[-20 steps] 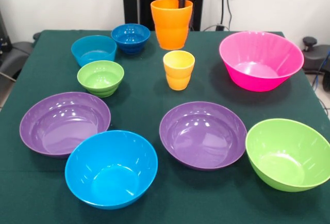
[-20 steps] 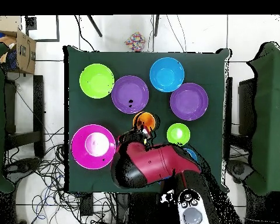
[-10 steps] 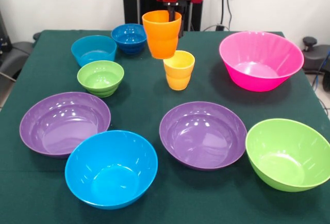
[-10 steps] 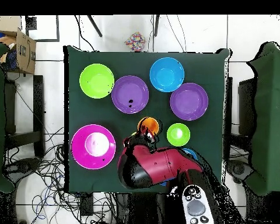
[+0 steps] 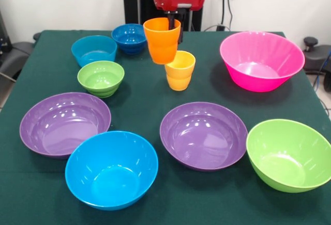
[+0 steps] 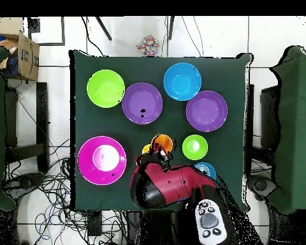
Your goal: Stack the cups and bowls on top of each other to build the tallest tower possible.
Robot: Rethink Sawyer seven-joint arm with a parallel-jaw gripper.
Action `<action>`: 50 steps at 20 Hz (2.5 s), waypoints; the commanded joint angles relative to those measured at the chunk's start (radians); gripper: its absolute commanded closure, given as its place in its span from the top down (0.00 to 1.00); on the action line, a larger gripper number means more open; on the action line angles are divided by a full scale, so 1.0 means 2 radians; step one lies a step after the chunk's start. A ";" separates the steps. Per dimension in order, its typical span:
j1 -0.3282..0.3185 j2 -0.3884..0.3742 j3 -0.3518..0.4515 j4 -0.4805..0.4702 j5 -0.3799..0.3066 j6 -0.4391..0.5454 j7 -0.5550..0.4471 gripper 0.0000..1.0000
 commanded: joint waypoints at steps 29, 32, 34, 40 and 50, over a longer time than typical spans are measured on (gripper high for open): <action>0.051 0.027 -0.026 0.036 0.004 -0.052 0.083 0.00; 0.057 0.021 -0.025 0.040 0.009 -0.051 0.086 0.00; 0.061 0.019 -0.024 0.043 0.013 -0.049 0.088 0.00; 0.072 0.015 -0.023 0.046 0.023 -0.043 0.093 0.00; 0.094 0.038 -0.037 0.034 0.030 -0.061 0.105 0.00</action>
